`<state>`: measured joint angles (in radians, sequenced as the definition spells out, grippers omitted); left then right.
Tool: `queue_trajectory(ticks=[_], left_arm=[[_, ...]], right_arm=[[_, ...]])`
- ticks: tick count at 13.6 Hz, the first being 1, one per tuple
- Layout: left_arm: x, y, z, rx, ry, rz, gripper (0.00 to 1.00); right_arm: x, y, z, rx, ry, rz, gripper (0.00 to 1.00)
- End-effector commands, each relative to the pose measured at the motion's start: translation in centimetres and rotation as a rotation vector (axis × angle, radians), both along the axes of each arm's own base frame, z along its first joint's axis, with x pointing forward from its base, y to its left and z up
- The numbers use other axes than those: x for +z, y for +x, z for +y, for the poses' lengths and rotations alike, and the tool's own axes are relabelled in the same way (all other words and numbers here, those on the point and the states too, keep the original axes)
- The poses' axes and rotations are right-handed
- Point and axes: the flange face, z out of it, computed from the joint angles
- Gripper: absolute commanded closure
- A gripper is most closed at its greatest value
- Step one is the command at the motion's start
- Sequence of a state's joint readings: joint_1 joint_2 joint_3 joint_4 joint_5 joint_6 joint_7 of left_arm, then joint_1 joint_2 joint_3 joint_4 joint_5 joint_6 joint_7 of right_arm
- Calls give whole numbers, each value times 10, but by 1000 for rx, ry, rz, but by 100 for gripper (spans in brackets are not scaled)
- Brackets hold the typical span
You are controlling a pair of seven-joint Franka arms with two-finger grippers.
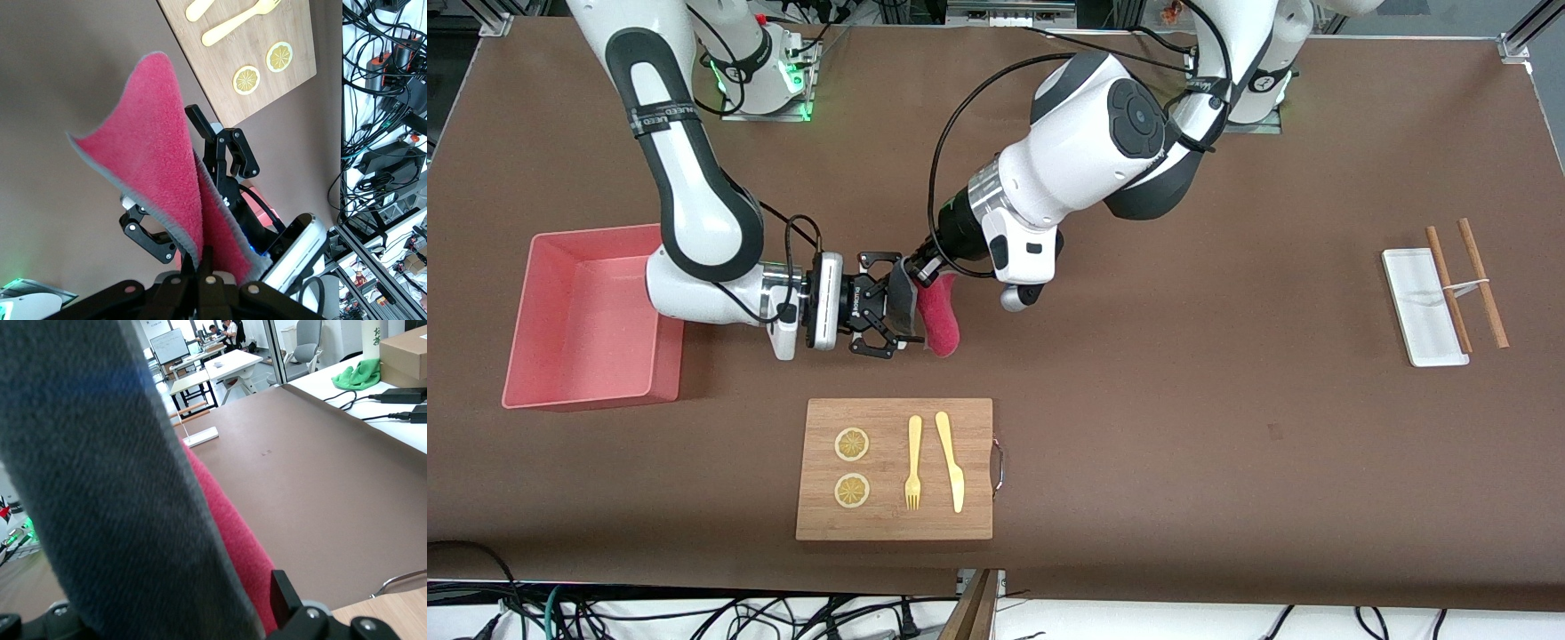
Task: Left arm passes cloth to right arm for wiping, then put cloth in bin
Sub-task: 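Grasp the cloth with the right gripper while the left gripper releases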
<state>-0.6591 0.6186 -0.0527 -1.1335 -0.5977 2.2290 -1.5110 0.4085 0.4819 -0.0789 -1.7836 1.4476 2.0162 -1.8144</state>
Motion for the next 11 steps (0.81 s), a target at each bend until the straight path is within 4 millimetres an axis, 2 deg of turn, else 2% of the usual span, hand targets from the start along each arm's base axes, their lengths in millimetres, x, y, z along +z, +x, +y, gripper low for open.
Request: queue_trajectory(ticks=[1,2,4,5,7,8,9,11], left_arm=[[7,1,3,19,-14,-5,100],[8,3,6,22,-14,-5,100],[11,3,8,24,-16,-10,100],[11,4,9,26,-16,-10,100],[12,4,9,25,-16,-9,100],[16,6,14,31,-16,-8,47],[19,11,23,43,-12,-8,0],[29,14,45,49,3,6,0]], right_arm=[[0,4,-1,2,17,-59,52],[1,5,-4,-4,17,-52,76],[6,8,-7,-13,17,-50,97],[12,13,-8,-12,13,-63,100],[21,22,-20,-11,-10,-91,100],[23,24,-25,-9,-21,-101,100],[25,25,-27,-5,-29,-105,100],[31,29,-36,-8,-41,-117,100]])
